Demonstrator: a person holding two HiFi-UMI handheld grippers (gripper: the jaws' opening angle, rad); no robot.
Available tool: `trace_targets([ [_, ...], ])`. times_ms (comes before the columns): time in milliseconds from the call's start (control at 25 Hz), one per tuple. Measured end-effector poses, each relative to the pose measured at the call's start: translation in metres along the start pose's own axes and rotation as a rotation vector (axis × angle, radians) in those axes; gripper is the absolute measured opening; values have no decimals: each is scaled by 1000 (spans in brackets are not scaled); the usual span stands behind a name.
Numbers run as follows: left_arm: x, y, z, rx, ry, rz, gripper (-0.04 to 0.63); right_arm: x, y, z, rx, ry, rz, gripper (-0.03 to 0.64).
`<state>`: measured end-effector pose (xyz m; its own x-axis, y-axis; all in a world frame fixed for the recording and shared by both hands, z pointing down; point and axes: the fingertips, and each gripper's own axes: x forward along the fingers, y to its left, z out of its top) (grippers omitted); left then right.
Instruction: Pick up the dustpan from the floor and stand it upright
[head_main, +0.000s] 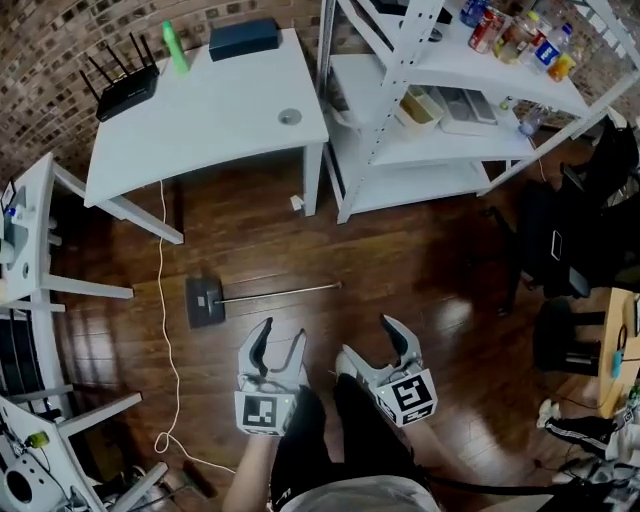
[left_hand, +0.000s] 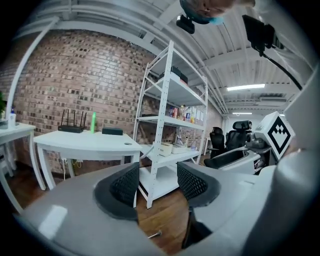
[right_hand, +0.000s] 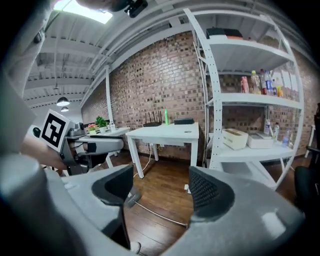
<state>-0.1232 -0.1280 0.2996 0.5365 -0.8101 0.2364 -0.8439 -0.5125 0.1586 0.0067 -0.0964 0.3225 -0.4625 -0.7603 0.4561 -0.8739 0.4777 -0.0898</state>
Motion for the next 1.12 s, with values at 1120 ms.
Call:
trace_targets([
  [1120,268,91,-404,171,47,-395,258,307,-125,-404,-83,-14,101,334],
])
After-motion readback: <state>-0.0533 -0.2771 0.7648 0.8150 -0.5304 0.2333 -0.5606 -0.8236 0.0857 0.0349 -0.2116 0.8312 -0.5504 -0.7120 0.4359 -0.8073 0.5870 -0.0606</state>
